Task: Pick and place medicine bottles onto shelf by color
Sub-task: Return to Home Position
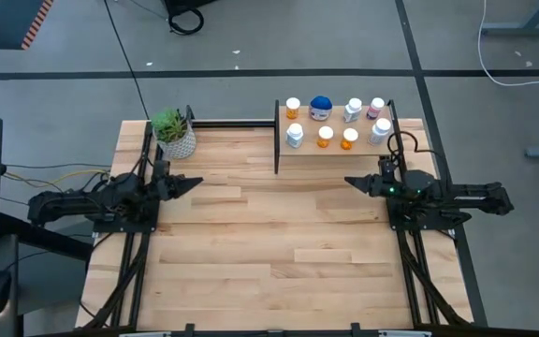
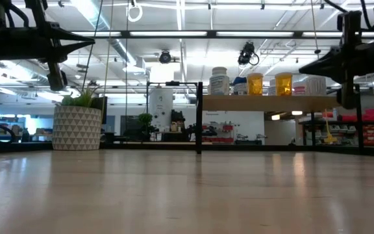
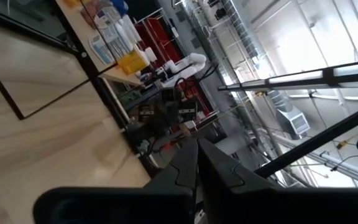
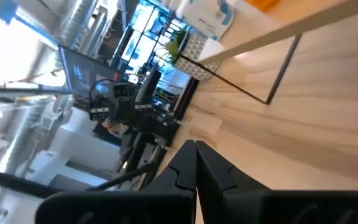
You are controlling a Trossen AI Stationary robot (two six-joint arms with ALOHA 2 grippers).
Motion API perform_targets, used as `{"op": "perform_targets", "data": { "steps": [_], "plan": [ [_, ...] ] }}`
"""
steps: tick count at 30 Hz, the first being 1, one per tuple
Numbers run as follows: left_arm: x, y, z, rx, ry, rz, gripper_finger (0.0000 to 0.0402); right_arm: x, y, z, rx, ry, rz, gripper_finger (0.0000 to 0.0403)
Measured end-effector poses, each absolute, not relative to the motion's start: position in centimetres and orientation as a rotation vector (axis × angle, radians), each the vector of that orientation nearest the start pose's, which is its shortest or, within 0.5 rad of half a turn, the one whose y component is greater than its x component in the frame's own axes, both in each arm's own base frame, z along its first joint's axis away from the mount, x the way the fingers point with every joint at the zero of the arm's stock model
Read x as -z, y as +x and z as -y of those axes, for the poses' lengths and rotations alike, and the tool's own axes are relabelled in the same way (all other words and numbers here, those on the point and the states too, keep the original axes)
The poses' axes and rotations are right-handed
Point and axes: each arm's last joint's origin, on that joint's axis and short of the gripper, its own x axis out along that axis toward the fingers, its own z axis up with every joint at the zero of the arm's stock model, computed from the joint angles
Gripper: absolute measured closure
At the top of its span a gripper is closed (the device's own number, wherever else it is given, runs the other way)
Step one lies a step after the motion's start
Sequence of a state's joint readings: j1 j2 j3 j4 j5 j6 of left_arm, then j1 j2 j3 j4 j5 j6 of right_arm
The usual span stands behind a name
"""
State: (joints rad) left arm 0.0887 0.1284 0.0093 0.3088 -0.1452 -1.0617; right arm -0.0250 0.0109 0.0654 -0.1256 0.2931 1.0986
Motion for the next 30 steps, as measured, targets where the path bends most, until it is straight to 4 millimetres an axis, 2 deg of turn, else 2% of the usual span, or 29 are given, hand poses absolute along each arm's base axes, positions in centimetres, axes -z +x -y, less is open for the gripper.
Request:
{"op": "perform_targets", "data": {
  "steps": [4, 7, 11, 14, 18, 24, 30],
  "plan": [
    [-18.6, 10.2, -1.3, -0.115, -1.023, 0.293, 0.0379, -17.6, 9.3, 0.8, 0.222, 0.934, 0.064, 0.0398],
    [-18.5, 10.3, -1.3, -0.119, -0.922, 0.273, 0.0384, -17.9, 9.3, 0.5, 0.127, 0.816, 0.016, 0.0396],
    [-18.0, 10.4, -1.3, -0.174, -0.626, 0.194, 0.0393, -18.3, 9.2, 0.2, 0.026, 0.517, -0.012, 0.0394],
    [-17.5, 10.4, -1.3, -0.207, -0.361, 0.119, 0.0395, -18.4, 9.2, 0.2, 0.018, 0.316, -0.016, 0.0393],
    [-16.9, 10.4, -1.3, -0.223, -0.073, 0.021, 0.0384, -18.4, 9.2, 0.2, 0.017, 0.207, -0.017, 0.0392],
    [-16.1, 10.4, -1.3, -0.224, -0.013, -0.065, 0.0366, -18.4, 9.2, 0.2, 0.016, 0.123, -0.017, 0.0391],
    [-16.1, 10.4, -1.3, -0.224, -0.013, -0.066, 0.0366, -19.2, 9.2, 0.2, 0.01, 0.141, 0.073, 0.0391]
  ]
}}
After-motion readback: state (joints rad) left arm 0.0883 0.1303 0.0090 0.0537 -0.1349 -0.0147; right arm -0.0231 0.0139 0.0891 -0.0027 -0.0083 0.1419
